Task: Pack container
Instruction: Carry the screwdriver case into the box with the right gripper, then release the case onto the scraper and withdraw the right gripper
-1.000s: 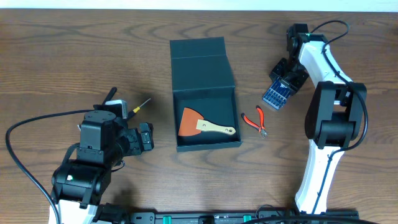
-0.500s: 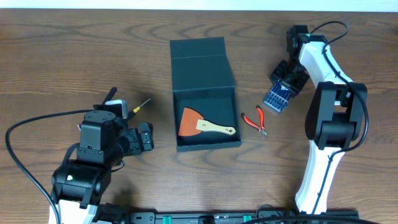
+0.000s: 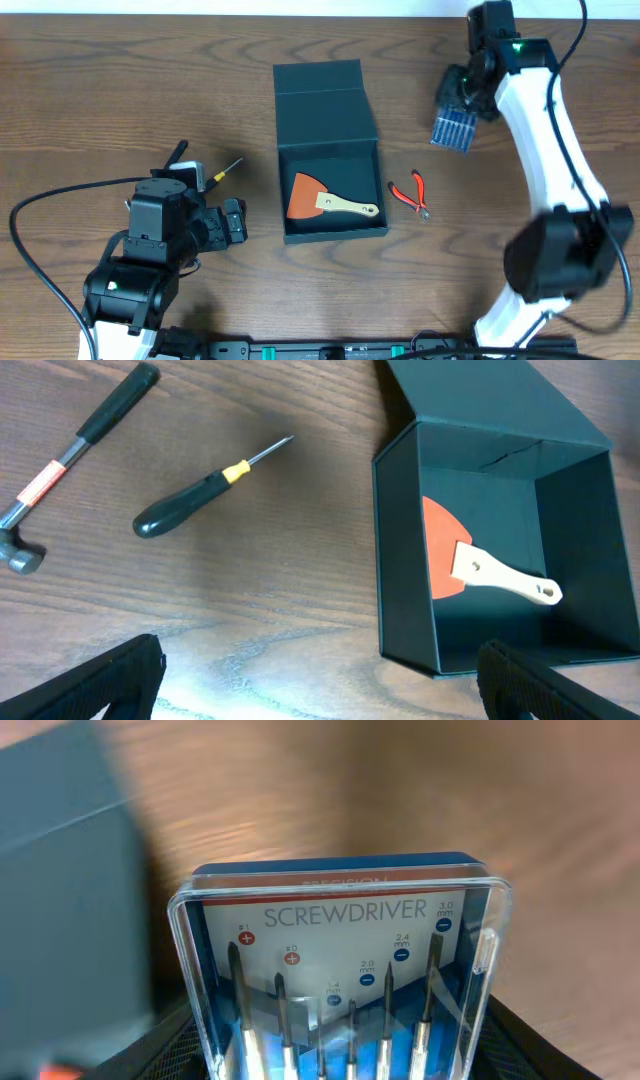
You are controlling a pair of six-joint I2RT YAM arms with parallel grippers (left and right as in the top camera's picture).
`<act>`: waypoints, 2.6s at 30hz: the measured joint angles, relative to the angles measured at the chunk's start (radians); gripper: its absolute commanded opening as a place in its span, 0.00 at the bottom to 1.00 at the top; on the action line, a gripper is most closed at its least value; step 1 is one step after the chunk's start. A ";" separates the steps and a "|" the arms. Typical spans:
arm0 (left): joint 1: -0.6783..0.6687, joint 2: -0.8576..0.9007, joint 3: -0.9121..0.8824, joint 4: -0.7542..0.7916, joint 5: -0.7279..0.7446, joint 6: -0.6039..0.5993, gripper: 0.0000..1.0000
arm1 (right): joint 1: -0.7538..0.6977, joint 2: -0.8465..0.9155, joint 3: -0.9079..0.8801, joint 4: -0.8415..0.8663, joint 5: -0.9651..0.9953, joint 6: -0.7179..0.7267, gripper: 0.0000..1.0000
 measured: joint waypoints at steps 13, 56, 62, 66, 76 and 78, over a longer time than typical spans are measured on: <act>0.000 0.000 0.000 -0.016 0.000 0.003 0.98 | 0.473 -0.111 0.000 -0.127 -0.047 -0.839 0.01; 0.000 0.000 0.000 -0.025 0.000 0.003 0.99 | 0.530 0.262 -0.107 0.010 -0.192 -1.131 0.23; 0.000 0.000 0.000 -0.025 0.000 0.003 0.98 | 0.530 0.262 -0.108 0.009 -0.192 -1.131 0.32; 0.000 0.000 0.000 -0.025 0.000 0.003 0.98 | 0.530 0.262 -0.108 0.008 -0.192 -1.131 0.37; 0.000 0.000 0.000 -0.025 0.000 0.003 0.98 | 0.530 0.262 -0.108 -0.002 -0.192 -1.131 0.59; 0.000 0.000 0.000 -0.025 0.000 0.003 0.99 | 0.530 0.262 -0.108 -0.003 -0.192 -1.131 0.63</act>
